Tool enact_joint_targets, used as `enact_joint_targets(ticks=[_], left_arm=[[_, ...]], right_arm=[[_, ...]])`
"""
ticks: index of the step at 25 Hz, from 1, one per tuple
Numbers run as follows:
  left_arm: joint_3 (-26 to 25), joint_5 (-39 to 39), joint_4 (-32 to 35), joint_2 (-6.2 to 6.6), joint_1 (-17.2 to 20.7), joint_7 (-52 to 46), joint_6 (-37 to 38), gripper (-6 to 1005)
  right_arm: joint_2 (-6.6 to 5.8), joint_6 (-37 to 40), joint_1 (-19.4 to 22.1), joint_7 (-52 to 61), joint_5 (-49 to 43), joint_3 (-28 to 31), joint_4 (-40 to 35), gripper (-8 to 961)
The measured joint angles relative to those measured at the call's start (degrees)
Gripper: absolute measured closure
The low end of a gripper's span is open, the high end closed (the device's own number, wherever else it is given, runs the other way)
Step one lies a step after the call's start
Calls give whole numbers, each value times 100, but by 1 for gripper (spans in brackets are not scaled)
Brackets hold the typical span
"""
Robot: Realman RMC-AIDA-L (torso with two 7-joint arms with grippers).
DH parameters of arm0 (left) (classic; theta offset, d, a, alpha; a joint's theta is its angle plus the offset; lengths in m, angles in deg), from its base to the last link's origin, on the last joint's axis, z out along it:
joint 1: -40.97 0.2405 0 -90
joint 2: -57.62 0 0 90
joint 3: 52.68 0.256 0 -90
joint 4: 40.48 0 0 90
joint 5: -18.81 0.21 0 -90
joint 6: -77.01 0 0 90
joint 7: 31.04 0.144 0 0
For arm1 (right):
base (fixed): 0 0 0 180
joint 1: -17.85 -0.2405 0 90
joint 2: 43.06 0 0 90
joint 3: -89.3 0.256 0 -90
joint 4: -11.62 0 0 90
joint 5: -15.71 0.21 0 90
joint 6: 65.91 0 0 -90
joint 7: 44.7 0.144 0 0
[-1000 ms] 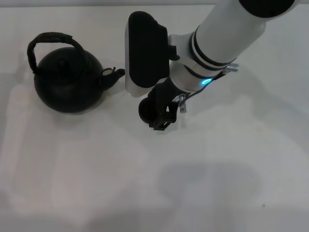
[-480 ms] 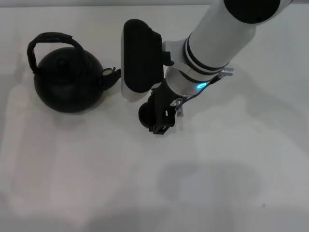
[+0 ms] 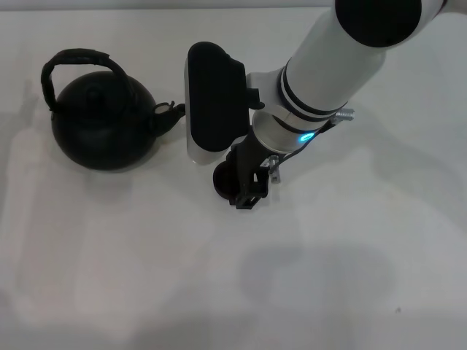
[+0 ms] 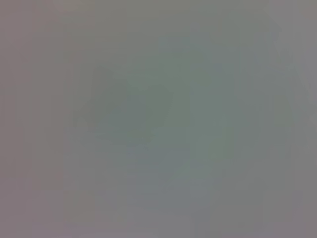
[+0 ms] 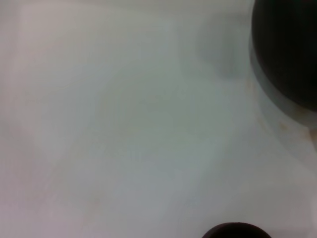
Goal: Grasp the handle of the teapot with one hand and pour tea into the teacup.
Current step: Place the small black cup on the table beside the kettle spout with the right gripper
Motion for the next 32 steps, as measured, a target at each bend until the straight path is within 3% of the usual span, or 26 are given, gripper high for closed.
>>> enact_joint_targets(ticks=[32], left_arm=[[15, 13, -4, 18, -42, 0, 3, 182]], right_arm=[[0, -113, 13, -299, 68, -20, 53, 188]])
